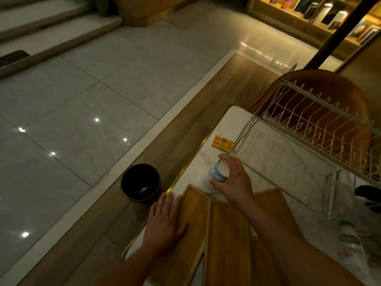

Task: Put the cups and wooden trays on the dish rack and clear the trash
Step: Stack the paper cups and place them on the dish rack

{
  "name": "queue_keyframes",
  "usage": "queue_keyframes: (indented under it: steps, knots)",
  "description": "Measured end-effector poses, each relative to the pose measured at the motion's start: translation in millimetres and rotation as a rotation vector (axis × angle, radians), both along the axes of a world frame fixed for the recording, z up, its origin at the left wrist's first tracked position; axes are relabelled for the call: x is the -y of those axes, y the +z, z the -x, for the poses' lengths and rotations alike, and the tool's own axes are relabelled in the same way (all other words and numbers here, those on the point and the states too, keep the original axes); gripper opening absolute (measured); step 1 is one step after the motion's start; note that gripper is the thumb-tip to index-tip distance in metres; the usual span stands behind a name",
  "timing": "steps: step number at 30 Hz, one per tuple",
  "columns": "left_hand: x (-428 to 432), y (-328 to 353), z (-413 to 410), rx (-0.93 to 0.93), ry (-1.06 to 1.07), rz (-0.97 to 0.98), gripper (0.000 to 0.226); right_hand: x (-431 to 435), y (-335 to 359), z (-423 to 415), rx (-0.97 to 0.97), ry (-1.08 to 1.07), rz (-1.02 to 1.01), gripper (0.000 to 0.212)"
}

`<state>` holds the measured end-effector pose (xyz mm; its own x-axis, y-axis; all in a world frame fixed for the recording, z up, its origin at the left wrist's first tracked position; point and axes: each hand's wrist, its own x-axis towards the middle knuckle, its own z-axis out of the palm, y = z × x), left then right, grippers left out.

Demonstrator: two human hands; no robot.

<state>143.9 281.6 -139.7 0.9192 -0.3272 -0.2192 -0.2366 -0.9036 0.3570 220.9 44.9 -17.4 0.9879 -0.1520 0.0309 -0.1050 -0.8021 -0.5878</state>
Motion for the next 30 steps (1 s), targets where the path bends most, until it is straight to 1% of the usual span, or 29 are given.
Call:
queue_keyframes:
  steps: [6, 10, 14, 16, 17, 18, 20, 21, 22, 23, 24, 26, 27, 28, 30]
  knots:
    - [-0.3, -0.8, -1.2, -0.005, -0.003, -0.018, 0.088, 14.6, 2.3, 10.7, 0.062, -0.118, -0.144, 0.081]
    - [-1.6, -5.3, -0.3, 0.003, 0.007, -0.01, 0.087, 16.5, 10.0, 16.7, 0.091, -0.177, -0.294, 0.083]
    - [0.0, -0.9, 0.6, -0.001, -0.002, -0.023, 0.088, 17.3, 23.3, 25.1, 0.183, -0.27, -0.438, 0.081]
    - [-1.7, 7.8, 0.5, -0.032, 0.008, 0.01, 0.088, 17.4, 29.2, 32.4, 0.217, -0.332, -0.539, 0.08]
    - [-0.8, 15.1, -5.1, -0.065, 0.063, 0.078, 0.085, 19.0, 29.2, 36.3, 0.221, -0.355, -0.57, 0.08]
    - [4.3, 23.2, -15.2, -0.099, 0.193, 0.218, 0.078, 21.2, 28.0, 40.4, 0.221, -0.376, -0.578, 0.079]
    - [25.0, 45.4, -50.5, -0.174, 0.508, 0.557, 0.054, 25.7, 25.2, 46.4, 0.214, -0.402, -0.58, 0.079]
    - [38.9, 60.0, -73.4, -0.238, 0.553, 0.656, 0.042, 27.7, 22.9, 45.9, 0.211, -0.415, -0.607, 0.079]
    - [53.2, 71.1, -93.2, -0.34, 0.541, 0.7, 0.036, 29.5, 20.4, 44.4, 0.198, -0.429, -0.646, 0.079]
    - [65.1, 77.8, -105.6, -0.432, 0.54, 0.734, 0.035, 30.8, 19.0, 42.9, 0.178, -0.438, -0.673, 0.079]
    - [73.9, 81.0, -111.6, -0.469, 0.555, 0.764, 0.036, 31.8, 19.0, 40.3, 0.171, -0.444, -0.689, 0.079]
    - [79.8, 77.5, -108.3, -0.361, 0.544, 0.742, 0.036, 32.2, 19.1, 36.9, 0.179, -0.459, -0.712, 0.079]
    - [77.8, 74.6, -102.1, -0.336, 0.535, 0.736, 0.036, 31.2, 17.3, 37.0, 0.173, -0.473, -0.722, 0.079]
    - [74.9, 73.9, -95.1, -0.352, 0.535, 0.755, 0.036, 29.3, 13.6, 39.3, 0.161, -0.495, -0.736, 0.079]
    - [73.1, 81.6, -84.1, -0.427, 0.541, 0.877, 0.032, 23.7, 6.5, 45.3, 0.149, -0.549, -0.809, 0.079]
